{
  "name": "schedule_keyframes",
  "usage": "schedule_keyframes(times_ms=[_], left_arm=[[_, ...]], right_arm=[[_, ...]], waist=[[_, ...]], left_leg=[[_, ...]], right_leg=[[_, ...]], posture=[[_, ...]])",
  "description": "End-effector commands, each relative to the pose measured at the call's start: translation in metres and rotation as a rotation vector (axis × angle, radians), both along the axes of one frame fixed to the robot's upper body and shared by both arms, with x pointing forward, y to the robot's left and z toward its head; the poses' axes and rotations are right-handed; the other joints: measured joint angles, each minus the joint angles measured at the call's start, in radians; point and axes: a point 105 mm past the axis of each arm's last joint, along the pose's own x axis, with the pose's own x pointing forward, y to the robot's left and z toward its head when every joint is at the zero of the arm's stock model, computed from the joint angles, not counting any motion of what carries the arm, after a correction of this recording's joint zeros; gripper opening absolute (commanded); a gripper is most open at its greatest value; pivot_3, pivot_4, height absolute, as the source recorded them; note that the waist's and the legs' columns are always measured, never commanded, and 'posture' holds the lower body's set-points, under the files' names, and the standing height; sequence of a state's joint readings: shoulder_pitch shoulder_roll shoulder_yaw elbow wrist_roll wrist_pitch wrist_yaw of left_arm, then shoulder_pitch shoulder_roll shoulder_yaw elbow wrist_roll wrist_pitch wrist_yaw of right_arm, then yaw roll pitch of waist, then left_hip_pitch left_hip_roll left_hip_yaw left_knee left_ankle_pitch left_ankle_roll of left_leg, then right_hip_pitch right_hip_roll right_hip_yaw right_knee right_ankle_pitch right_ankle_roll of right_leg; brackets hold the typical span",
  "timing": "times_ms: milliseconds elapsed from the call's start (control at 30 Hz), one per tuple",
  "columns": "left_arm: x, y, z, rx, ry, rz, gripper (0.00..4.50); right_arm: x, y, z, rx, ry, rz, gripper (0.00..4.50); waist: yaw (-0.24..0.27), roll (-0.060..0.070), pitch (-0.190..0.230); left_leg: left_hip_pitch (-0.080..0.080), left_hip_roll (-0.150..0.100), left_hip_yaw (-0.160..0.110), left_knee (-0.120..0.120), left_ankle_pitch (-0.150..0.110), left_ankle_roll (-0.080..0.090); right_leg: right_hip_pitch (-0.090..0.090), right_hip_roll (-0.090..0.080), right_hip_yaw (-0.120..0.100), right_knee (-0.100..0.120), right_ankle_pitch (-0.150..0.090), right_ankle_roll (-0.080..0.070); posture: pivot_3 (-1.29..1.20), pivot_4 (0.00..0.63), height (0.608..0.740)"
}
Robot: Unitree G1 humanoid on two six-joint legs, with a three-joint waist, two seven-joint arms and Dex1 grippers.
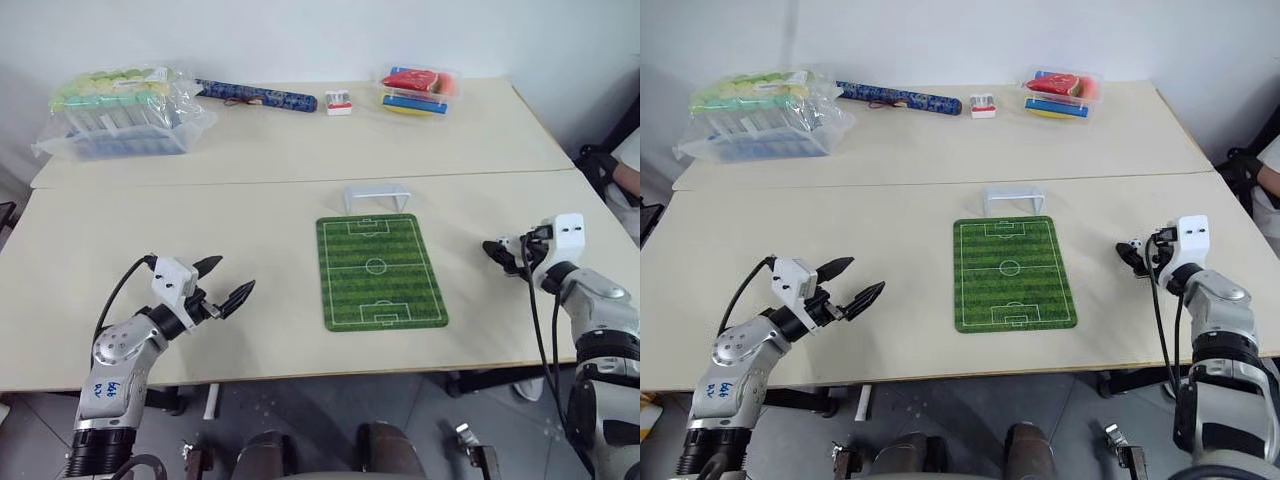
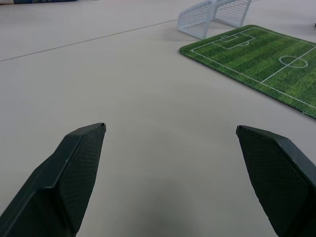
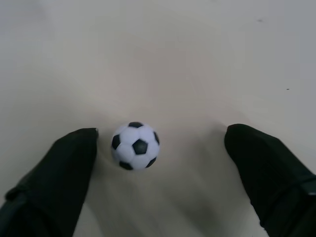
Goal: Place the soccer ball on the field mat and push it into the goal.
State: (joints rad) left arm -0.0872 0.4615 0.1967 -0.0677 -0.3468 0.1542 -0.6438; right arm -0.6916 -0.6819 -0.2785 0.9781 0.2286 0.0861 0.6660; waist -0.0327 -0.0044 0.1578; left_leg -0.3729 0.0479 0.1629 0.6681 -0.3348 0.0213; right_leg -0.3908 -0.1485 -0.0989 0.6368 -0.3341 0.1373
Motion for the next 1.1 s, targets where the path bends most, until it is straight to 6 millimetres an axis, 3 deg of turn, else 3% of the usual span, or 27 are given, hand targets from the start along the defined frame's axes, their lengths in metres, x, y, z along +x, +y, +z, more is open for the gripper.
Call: schedule_keyframes(times_ms=[33, 267, 367, 500, 600, 733, 900, 1100], left_arm=[[0.0, 0.0, 0.012, 0.0, -0.052, -0.001, 4.5], [-0.003, 0.002, 0.01, 0.01, -0.054, -0.019, 4.5], [-0.005, 0.0, 0.006, 0.016, -0.051, -0.062, 4.5], [-0.006, -0.003, 0.01, -0.009, -0.094, -0.136, 4.5], [-0.012, -0.009, 0.011, -0.068, -0.11, -0.261, 4.5], [-0.029, -0.01, 0.007, -0.109, -0.075, -0.429, 4.5], [-0.054, -0.002, -0.002, -0.054, -0.033, -0.582, 4.5], [-0.067, 0.009, -0.005, -0.022, -0.027, -0.589, 4.5]], right_arm=[[0.001, 0.002, -0.002, -0.003, 0.002, 0.014, 3.25], [-0.003, 0.012, 0.022, -0.057, -0.084, 0.109, 0.84], [-0.01, 0.048, 0.054, -0.133, -0.174, 0.291, 0.85], [-0.025, 0.1, 0.066, -0.176, -0.168, 0.532, 0.85], [-0.043, 0.149, 0.058, -0.261, -0.097, 0.787, 0.85], [-0.063, 0.194, 0.048, -0.324, -0.071, 1.069, 0.85], [-0.078, 0.218, 0.033, -0.377, -0.015, 1.298, 0.85], [-0.083, 0.214, 0.014, -0.44, 0.042, 1.407, 0.85]], waist=[[-0.002, 0.0, 0.0], [0.002, 0.0, 0.0], [0.004, 0.001, 0.0], [0.003, 0.001, 0.001], [0.004, 0.0, 0.001], [0.004, 0.0, 0.001], [0.004, 0.0, 0.001], [0.005, -0.003, 0.003]], left_leg=[[0.0, 0.0, 0.0, 0.0, 0.0, 0.0], [0.0, 0.0, 0.0, 0.0, 0.0, 0.0], [-0.001, 0.0, 0.0, 0.0, 0.0, 0.0], [-0.001, 0.001, -0.001, 0.0, 0.0, 0.0], [-0.001, 0.001, -0.002, 0.0, 0.0, 0.0], [-0.002, 0.0, -0.002, 0.0, 0.0, -0.001], [-0.002, 0.0, -0.003, 0.001, 0.0, -0.001], [-0.003, 0.0, -0.004, 0.002, -0.001, 0.0]], right_leg=[[0.0, 0.0, 0.0, 0.0, 0.0, 0.0], [0.0, 0.0, 0.0, 0.0, 0.0, 0.0], [-0.001, -0.001, 0.0, 0.0, 0.0, 0.0], [-0.001, 0.0, -0.001, 0.0, 0.0, 0.0], [-0.001, 0.0, -0.002, 0.0, 0.0, 0.0], [-0.001, -0.001, -0.003, 0.0, 0.0, 0.0], [-0.001, 0.0, -0.004, 0.0, 0.0, 0.0], [-0.001, -0.001, -0.005, 0.0, 0.0, 0.0]], posture=[[0.0, 0.15, 0.74], [0.0, 0.15, 0.74], [0.0, 0.15, 0.74], [0.0, 0.15, 0.74], [0.0, 0.15, 0.74], [0.0, 0.15, 0.74], [0.0, 0.15, 0.74], [0.0, 0.15, 0.74]])
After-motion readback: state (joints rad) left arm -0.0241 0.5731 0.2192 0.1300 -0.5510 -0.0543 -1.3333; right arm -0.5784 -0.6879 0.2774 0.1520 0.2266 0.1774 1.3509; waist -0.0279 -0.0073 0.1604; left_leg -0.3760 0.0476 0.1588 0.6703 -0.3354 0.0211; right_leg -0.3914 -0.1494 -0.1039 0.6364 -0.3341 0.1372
